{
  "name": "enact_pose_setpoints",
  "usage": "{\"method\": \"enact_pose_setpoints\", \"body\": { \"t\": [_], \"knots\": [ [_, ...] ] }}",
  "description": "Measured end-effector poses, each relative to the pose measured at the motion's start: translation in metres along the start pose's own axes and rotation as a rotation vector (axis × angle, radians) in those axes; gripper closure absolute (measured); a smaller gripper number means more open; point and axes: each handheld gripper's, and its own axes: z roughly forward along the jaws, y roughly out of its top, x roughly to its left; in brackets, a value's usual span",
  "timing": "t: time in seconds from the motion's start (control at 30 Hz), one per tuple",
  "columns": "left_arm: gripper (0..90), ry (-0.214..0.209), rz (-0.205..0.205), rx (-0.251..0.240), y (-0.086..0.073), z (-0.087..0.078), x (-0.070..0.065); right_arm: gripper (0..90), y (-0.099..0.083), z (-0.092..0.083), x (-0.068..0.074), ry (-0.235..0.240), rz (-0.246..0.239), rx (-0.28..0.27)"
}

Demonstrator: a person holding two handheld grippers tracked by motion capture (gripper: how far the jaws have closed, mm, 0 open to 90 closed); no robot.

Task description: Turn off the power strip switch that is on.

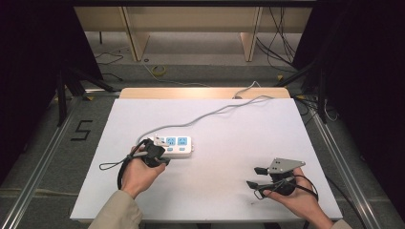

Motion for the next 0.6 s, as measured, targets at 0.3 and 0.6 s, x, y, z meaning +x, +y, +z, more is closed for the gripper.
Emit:
{"method": "enact_pose_setpoints", "body": {
  "t": [0.3, 0.6],
  "knots": [
    [89.9, -0.002, 0.006, 0.01, 0.004, 0.002, 0.001, 41.2, 0.0, 0.0, 0.0, -0.002, 0.003, -0.002],
    [89.9, -0.004, 0.009, 0.01, 0.012, 0.004, 0.0, 41.2, 0.0, 0.001, 0.0, 0.002, 0.004, 0.0]
  ]
}}
